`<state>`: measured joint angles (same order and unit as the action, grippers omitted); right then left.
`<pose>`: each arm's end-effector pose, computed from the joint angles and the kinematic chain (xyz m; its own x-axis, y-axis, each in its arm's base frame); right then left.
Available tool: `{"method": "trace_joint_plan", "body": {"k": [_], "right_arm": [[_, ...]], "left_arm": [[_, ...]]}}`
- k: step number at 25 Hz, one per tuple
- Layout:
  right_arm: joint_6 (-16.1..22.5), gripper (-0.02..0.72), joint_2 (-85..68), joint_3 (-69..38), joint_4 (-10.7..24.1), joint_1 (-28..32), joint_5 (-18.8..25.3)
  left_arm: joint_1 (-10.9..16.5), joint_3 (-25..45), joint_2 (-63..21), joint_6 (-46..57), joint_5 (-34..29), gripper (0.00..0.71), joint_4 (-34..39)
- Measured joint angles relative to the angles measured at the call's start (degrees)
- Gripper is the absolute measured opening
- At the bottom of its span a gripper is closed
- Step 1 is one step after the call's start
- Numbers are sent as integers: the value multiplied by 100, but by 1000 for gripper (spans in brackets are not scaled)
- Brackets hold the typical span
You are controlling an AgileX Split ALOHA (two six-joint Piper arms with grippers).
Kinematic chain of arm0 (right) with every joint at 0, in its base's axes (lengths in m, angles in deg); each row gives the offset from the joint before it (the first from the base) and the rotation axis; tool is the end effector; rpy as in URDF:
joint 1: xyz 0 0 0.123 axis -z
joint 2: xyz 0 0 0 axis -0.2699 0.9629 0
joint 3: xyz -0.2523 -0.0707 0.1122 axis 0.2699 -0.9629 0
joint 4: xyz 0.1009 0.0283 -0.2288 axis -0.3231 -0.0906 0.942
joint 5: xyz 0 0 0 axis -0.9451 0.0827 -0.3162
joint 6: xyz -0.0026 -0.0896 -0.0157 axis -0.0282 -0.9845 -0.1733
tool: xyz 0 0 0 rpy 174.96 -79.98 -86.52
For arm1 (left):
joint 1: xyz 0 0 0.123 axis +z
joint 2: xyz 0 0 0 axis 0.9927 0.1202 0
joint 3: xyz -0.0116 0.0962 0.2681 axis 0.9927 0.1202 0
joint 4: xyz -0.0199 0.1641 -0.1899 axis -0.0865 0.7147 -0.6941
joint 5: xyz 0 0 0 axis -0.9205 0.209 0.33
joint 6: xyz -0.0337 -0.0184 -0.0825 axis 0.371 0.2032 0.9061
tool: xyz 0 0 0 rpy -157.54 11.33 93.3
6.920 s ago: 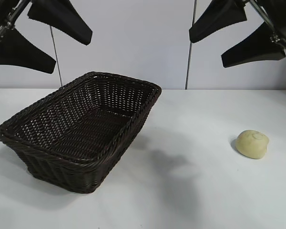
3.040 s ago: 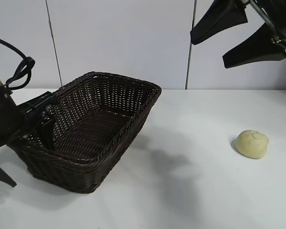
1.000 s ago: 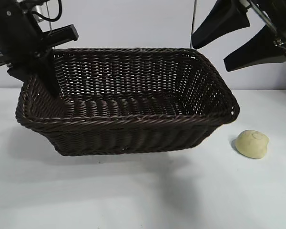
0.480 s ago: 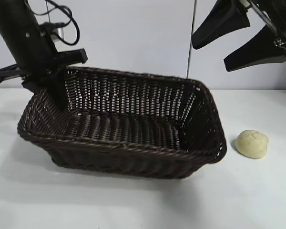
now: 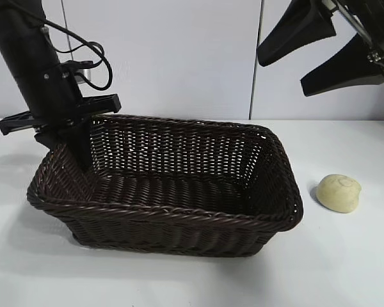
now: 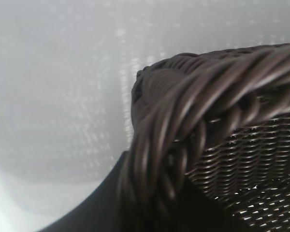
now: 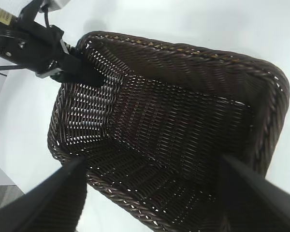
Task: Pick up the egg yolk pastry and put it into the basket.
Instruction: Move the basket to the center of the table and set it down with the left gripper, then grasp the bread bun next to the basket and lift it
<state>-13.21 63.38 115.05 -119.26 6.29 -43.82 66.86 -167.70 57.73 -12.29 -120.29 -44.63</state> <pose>0.2667 0.0909 0.2880 -0.8064 -0.0219 -0.5910 -0.3641 0.8058 0.4670 0.3923 -0.1390 0.1699 -0.9866 0.1599 -0.0313 0.1624 0.9499 -0.2672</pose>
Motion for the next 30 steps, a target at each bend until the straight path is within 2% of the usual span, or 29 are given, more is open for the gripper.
{"method": "trace_joint_plan", "body": {"k": [3,5,8,11,20,25,30], "right_arm": [[0,540,0,0,0,0,0],[0,540,0,0,0,0,11],[0,540,0,0,0,0,11],[0,540,0,0,0,0,6],[0,540,0,0,0,0,6],[0,540,0,0,0,0,6],[0,540,0,0,0,0,6]], "left_arm": [[0,0,0,0,0,128,-5],[0,0,0,0,0,225,-5],[0,-38,0,5,-37,441,-17],[0,-173,0,21,-172,531,-19],[86,-758,-444,21,-771,561,194],[217,-1001,-726,27,-869,561,921],[603,-1003,-751,46,-899,561,1311]]}}
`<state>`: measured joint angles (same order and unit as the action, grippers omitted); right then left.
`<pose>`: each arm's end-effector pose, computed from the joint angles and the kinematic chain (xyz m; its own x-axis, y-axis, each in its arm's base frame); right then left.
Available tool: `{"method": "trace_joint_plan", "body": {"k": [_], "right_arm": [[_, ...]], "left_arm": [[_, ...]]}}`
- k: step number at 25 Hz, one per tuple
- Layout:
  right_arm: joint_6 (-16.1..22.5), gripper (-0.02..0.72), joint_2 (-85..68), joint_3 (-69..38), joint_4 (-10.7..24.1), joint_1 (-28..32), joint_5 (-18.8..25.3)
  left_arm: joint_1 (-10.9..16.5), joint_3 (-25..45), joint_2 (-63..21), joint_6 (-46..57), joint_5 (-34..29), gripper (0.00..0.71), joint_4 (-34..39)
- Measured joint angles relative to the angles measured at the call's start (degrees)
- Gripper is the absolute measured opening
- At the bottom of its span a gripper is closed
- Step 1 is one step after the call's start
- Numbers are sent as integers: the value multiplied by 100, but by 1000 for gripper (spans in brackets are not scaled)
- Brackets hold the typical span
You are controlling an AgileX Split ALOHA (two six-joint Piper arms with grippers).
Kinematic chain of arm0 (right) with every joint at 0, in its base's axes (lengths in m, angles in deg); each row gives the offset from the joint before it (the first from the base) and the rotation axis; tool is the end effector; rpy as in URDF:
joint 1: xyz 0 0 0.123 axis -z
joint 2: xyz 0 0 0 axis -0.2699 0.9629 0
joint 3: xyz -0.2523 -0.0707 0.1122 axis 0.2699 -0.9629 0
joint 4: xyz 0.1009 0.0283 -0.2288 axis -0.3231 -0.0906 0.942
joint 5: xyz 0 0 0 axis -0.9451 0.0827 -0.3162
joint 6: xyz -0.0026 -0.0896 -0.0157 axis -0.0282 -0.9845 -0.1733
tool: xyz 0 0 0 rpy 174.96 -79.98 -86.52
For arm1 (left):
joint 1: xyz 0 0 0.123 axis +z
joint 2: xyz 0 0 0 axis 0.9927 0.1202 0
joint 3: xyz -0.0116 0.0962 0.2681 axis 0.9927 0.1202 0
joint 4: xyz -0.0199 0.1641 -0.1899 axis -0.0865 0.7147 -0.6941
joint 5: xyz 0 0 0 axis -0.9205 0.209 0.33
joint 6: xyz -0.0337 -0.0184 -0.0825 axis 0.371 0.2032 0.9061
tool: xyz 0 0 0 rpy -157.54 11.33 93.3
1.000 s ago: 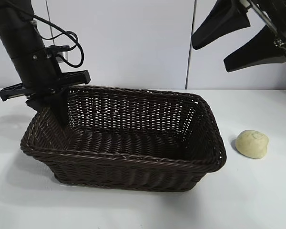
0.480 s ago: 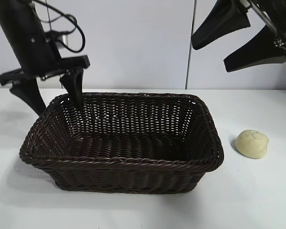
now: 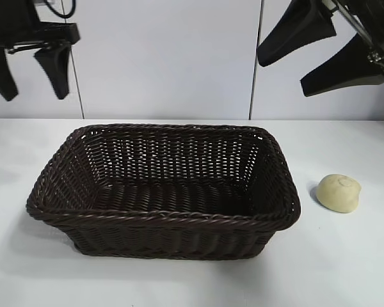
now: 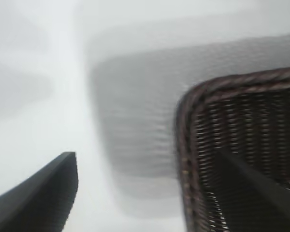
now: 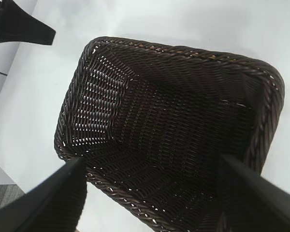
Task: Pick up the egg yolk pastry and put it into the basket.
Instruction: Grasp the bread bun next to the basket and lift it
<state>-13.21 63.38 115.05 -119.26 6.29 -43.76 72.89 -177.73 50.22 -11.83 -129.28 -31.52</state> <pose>0.2666 0.0910 0.2879 -0.8068 -0.0225 -0.5904 -0.3644 0.8055 0.4673 0.4052 -0.0793 0.2644 -0.9676 0.1627 -0.1932 0.1791 0.9813 -0.0704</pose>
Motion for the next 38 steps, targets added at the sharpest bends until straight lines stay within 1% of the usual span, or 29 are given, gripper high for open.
{"method": "trace_joint_plan", "body": {"k": [6,9,13,18,20,22,25,31,38], "right_arm": [[0,540,0,0,24,0,0],[0,540,0,0,44,0,0],[0,540,0,0,44,0,0],[0,540,0,0,69,0,0],[0,540,0,0,129,0,0],[0,540,0,0,168,0,9],[0,540,0,0,175,0,24],[0,540,0,0,175,0,52],[0,540,0,0,175,0,59]], "left_arm": [[611,0,-12,39,0,561,305],[806,0,-74,77,0,561,373],[913,0,-373,77,-8,561,424],[920,19,-895,77,-32,561,424],[920,184,-1239,77,-32,561,455],[920,490,-1628,77,-37,561,549],[920,1180,-2327,34,-44,561,693],[920,2653,-3916,77,-56,561,736],[920,4193,-5868,192,-94,561,736]]}}
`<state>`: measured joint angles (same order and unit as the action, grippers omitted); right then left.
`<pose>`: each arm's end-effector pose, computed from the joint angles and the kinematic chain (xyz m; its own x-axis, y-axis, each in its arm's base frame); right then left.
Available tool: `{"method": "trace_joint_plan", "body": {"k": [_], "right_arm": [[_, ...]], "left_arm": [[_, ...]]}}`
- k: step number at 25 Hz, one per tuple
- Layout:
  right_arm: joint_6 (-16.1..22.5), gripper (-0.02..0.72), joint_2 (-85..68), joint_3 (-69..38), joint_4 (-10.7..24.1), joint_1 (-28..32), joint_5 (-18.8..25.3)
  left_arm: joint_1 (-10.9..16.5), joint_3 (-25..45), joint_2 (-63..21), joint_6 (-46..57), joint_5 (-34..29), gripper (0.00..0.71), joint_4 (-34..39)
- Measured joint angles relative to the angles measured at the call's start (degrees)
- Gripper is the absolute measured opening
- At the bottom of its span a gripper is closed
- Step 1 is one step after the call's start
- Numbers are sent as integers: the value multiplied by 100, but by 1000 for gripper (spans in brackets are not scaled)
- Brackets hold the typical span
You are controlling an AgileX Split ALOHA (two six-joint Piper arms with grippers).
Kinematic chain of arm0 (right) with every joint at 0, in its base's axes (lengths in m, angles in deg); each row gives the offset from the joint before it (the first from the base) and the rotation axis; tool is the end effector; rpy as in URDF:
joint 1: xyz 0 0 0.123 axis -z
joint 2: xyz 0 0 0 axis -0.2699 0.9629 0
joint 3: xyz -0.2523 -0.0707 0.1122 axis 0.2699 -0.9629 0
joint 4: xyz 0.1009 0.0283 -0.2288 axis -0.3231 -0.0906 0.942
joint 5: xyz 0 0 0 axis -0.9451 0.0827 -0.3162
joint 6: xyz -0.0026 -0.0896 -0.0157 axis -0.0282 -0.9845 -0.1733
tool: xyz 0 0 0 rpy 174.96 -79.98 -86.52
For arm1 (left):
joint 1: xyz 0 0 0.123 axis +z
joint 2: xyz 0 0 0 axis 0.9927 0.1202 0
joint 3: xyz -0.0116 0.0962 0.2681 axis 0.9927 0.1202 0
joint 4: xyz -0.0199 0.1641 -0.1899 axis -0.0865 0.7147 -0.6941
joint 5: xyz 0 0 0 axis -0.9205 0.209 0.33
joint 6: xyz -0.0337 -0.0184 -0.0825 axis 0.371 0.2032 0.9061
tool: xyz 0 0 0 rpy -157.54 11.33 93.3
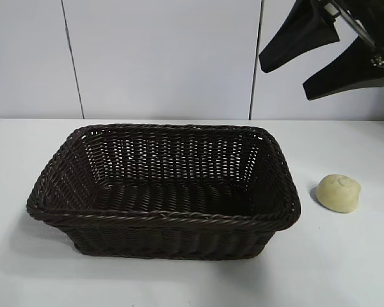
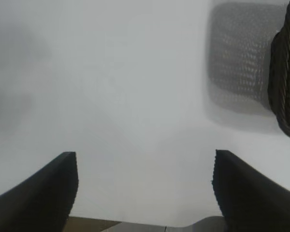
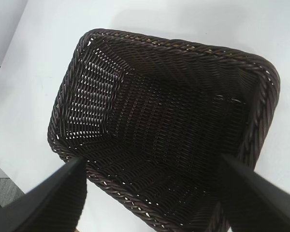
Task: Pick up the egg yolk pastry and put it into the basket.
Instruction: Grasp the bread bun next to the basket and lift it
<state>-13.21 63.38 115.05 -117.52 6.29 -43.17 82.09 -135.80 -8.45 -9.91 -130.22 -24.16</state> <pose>0.2655 0.0900 0.2864 -0.8076 -0.0521 -0.5874 -0.3770 0.8116 0.4464 0.1510 0.0021 0.3504 -0.8912 0.0132 -0.4535 -0.0080 0.9990 0.0449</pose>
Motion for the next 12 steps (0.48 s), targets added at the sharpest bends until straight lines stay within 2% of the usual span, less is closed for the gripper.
{"method": "trace_joint_plan", "body": {"k": [6,12], "right_arm": [[0,540,0,0,0,0,6],[0,540,0,0,0,0,8]], "left_arm": [[0,1438,-1675,6,1,561,0],[0,2722,-2946,7,616,561,0]]}}
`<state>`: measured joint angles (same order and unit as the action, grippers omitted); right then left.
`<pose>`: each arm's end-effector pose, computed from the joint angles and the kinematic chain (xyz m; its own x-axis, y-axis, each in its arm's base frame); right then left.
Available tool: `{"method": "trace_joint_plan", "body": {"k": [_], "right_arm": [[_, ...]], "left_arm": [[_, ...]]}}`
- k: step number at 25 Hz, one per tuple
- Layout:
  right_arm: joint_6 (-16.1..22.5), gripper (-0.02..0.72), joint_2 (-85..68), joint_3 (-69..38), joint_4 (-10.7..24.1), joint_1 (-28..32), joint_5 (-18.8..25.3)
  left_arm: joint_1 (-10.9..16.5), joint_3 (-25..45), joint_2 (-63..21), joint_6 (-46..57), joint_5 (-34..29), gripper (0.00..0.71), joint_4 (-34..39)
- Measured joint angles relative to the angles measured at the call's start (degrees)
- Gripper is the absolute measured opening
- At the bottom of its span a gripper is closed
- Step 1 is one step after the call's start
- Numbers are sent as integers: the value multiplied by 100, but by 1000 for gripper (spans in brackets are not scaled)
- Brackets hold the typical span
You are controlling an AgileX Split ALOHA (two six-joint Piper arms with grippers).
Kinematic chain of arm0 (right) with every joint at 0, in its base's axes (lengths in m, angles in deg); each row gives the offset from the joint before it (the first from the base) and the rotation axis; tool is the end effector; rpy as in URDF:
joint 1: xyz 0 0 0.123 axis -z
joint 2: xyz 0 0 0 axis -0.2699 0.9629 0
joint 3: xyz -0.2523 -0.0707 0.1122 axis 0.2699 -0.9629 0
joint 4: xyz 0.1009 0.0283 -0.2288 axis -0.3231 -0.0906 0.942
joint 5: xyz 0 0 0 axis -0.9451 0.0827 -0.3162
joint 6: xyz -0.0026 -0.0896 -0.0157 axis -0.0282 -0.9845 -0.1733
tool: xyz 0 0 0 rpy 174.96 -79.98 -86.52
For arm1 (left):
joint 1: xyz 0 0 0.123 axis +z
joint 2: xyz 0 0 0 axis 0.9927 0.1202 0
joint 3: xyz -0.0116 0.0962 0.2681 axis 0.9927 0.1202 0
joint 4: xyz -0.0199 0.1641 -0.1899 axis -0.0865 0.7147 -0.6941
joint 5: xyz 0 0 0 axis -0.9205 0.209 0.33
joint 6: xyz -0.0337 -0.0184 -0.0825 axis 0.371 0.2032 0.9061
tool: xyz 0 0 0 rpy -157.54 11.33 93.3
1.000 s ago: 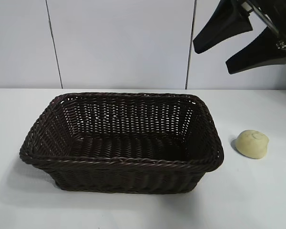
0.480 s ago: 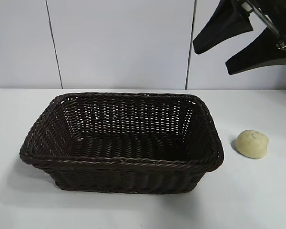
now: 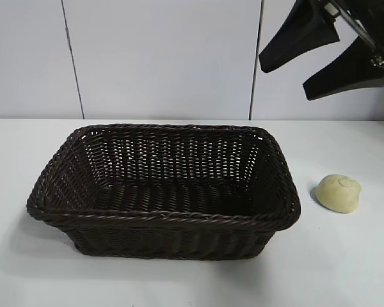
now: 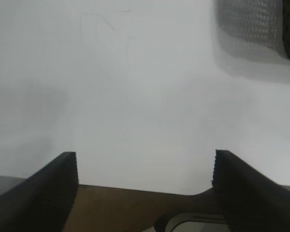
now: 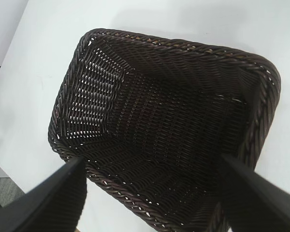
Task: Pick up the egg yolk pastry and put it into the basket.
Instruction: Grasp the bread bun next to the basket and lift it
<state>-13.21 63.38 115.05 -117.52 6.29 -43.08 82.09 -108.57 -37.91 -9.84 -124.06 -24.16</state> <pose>0.2654 0.0901 0.2863 -0.8082 -0.0529 -0.5865 -0.3774 0.8111 0.4470 0.0541 0.0036 0.2678 -0.8154 0.0161 -0.5786 -0.0096 0.9991 0.0414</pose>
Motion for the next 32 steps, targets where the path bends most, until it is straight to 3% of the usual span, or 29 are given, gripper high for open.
{"method": "trace_joint_plan", "body": {"k": [18,24,27,32], "right_arm": [[0,540,0,0,0,0,-112],[2,540,0,0,0,0,-131],[185,540,0,0,0,0,-125],[634,540,0,7,111,0,-120]], "left_arm": [[0,218,-495,0,126,561,-23],[0,218,-1843,0,120,561,-18],[0,210,-2471,0,86,561,-18],[0,207,-2514,11,69,561,-5]]}}
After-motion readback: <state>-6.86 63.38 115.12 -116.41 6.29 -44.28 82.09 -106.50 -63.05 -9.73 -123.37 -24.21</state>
